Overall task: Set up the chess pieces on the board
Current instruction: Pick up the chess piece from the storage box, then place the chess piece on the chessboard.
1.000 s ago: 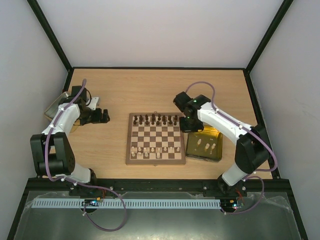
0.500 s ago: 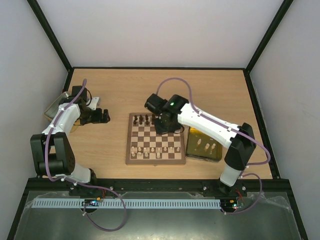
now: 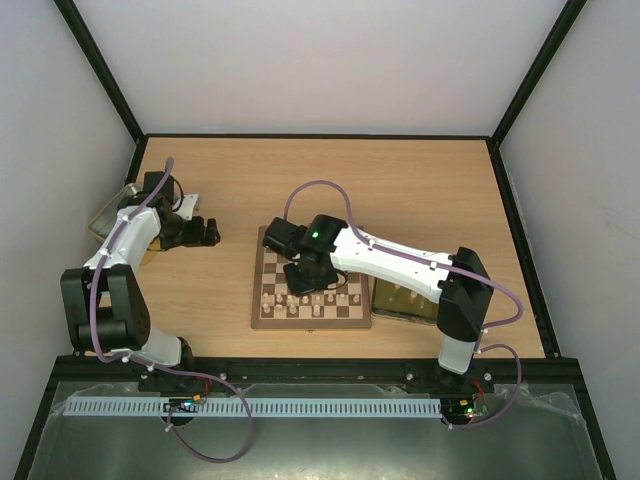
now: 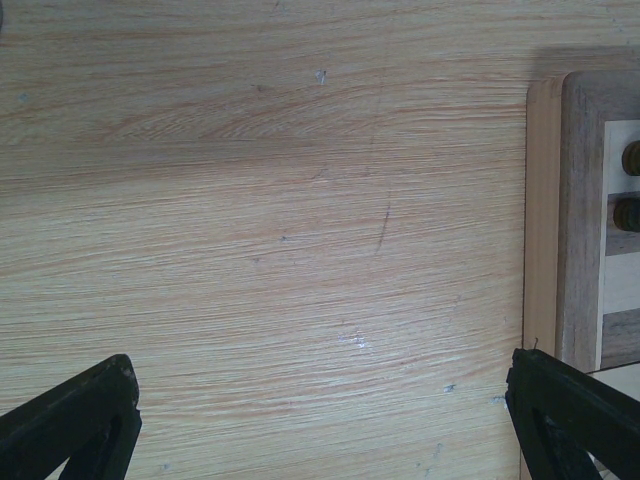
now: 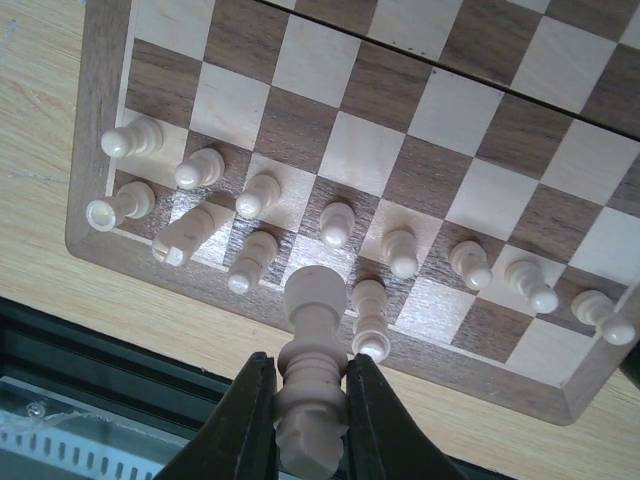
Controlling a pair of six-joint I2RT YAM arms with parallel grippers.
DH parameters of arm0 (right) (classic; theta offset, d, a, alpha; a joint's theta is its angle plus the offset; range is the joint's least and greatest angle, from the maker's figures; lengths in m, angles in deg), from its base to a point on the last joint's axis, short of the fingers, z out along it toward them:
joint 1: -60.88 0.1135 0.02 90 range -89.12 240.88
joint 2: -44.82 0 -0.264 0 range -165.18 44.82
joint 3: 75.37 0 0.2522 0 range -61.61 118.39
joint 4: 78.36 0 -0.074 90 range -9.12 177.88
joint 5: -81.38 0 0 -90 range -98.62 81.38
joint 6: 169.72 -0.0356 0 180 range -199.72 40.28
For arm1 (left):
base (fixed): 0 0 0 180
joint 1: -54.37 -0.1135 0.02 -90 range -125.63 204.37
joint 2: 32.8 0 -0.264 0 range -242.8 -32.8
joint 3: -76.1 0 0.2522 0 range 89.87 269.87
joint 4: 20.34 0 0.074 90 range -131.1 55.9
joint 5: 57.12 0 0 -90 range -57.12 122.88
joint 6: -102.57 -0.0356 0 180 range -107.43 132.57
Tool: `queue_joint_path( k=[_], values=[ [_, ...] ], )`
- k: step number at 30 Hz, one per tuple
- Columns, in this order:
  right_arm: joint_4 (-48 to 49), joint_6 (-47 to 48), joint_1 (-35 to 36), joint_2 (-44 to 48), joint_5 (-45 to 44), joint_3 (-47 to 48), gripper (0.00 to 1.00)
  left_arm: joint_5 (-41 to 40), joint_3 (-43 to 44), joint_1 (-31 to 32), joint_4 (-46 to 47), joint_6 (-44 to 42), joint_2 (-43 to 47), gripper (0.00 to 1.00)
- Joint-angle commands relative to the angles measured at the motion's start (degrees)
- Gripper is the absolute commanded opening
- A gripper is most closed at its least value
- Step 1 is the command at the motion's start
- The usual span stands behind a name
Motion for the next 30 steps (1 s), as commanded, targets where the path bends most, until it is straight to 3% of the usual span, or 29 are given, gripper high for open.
queue_joint_path(
  k=[1, 30],
  values=[
    [2.3, -0.9, 0.7, -1.5, 0.7, -2.4, 0.11, 0.7, -0.7, 0.2, 0.0, 0.3, 0.9, 1.0],
    [3.0, 1.5, 1.6, -4.2, 3.1, -4.6, 0.12, 0.7, -0.9, 0.2, 0.2, 0.4, 1.1, 1.0]
  ],
)
